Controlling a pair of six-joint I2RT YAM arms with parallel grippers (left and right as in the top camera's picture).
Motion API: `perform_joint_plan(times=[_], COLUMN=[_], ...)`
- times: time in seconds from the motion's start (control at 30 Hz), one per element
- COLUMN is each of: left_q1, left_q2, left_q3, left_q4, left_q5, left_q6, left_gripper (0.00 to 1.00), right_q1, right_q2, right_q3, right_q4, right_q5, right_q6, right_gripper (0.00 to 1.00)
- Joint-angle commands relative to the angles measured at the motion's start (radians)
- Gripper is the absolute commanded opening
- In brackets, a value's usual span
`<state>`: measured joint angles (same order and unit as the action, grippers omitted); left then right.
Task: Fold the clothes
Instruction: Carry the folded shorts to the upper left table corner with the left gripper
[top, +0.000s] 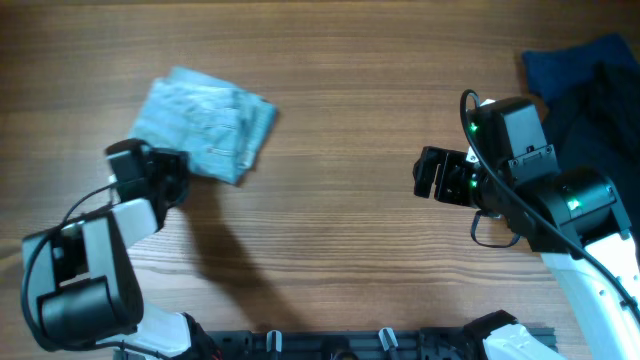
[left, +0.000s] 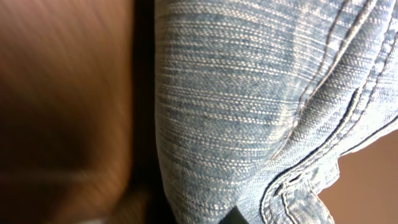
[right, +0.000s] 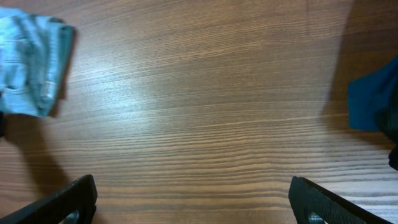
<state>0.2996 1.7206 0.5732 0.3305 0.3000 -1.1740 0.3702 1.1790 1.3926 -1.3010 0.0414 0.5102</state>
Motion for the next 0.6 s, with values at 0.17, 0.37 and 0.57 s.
perform_joint_plan(times=[0.17,0.37,0.57], left_q1=[0.130,0.122,0.087], left_q2=[0.035,0.036,0.075], left_q3=[0.030,0.209,0.473], left_q4=[0.055,-0.043,-0.209], left_q5=[-0.055,-0.084,-0.165], left_q6=[-0.061,-0.053,0.068], left_gripper=[0.04,0.04,0.04], right_q1=[0.002,0.002,0.002], right_q2=[0.007,0.007,0.007], right_q3=[0.014,0.014,0.014], right_q4=[0.003,0.003,0.003], right_q5=[-0.013,-0.013,-0.013], right_q6=[-0.010,-0.010,-0.010], right_gripper=[1.00,1.00,1.00])
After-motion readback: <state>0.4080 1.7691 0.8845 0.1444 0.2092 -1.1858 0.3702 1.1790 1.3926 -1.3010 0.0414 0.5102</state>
